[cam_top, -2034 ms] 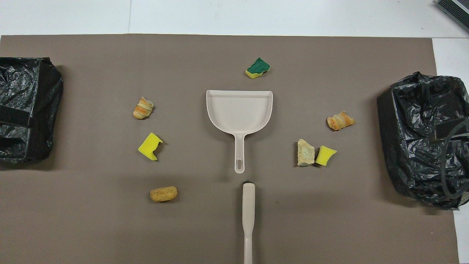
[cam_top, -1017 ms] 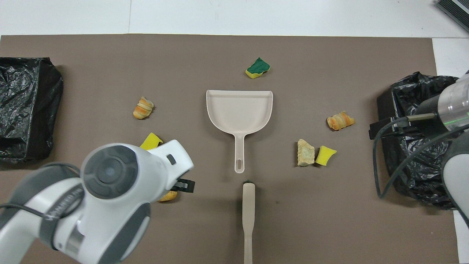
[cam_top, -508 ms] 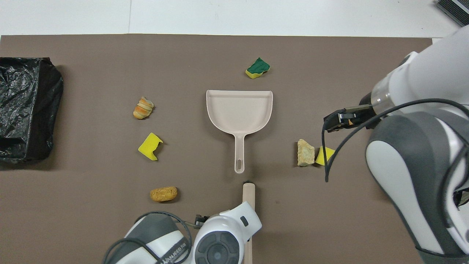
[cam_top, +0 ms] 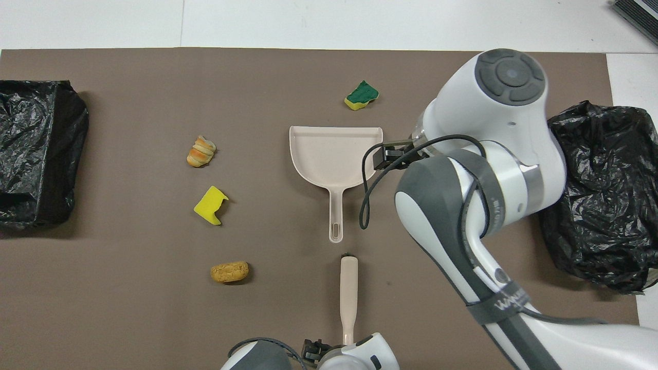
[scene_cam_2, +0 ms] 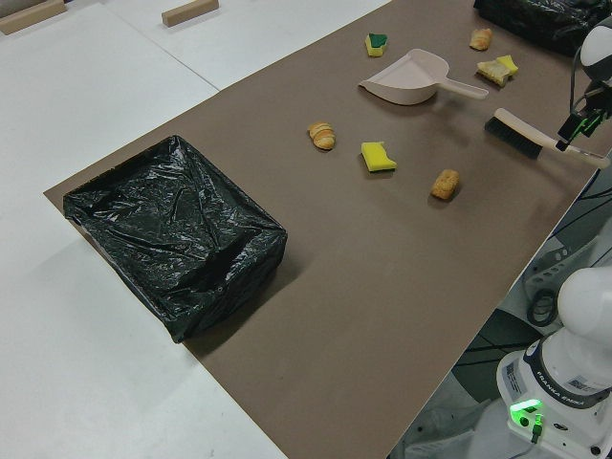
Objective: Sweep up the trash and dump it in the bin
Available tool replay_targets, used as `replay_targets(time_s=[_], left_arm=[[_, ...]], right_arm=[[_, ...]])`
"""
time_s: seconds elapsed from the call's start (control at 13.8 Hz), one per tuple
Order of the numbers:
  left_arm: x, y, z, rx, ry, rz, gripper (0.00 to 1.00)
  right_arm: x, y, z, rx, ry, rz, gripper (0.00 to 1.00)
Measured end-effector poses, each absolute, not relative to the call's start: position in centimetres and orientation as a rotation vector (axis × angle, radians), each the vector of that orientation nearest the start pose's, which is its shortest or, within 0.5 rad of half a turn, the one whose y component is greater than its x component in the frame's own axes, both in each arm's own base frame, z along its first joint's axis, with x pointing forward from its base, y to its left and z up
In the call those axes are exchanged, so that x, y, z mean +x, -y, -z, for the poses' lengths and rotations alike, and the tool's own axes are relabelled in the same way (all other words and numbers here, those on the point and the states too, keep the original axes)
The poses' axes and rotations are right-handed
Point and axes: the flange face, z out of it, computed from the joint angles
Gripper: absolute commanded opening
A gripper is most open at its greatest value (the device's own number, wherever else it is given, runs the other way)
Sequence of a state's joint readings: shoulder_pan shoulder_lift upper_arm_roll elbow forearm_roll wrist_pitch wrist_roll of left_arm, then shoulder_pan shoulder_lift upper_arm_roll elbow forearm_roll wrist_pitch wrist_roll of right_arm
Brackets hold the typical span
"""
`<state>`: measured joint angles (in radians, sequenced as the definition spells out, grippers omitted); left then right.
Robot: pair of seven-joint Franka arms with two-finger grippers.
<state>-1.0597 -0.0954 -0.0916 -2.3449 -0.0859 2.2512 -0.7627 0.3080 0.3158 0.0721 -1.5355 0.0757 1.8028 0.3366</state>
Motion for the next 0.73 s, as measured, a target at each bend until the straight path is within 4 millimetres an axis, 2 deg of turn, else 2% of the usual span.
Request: replay_targets(time_s=[0.15,0.29,0.44,0.51,0.65,0.73], left_arm=[[18.1,45.2,-36.0,-3.125,-0.529,-0.079,1.0],[17.2,45.8,-34.7,-3.15,-0.505,-0.058,1.0],[17.4,46.4,-33.2,-3.169,-0.489,-0.044,1.0],[17.6,46.5,-32.4,-3.172,-0.478,-0.043,0.98],[17.8,46.6,-32.1,-3.174,-0.466,-0.044,0.95],[17.8,46.6,-32.2,-3.177,-0.459,-0.042,0.95]], right_arm=[[60.3,-27.0,-44.7,-3.052,0.005,-0.153,1.0],[59.9,-30.0,-43.2,-3.04,-0.057,-0.129,1.0],[59.3,-32.5,-41.4,-3.041,-0.081,-0.135,1.0],[58.7,-34.4,-40.1,-3.039,-0.066,-0.128,1.0],[57.3,-37.1,-37.4,-3.044,-0.028,-0.137,1.0],[56.6,-37.6,-36.0,-3.053,-0.013,-0.16,1.0]])
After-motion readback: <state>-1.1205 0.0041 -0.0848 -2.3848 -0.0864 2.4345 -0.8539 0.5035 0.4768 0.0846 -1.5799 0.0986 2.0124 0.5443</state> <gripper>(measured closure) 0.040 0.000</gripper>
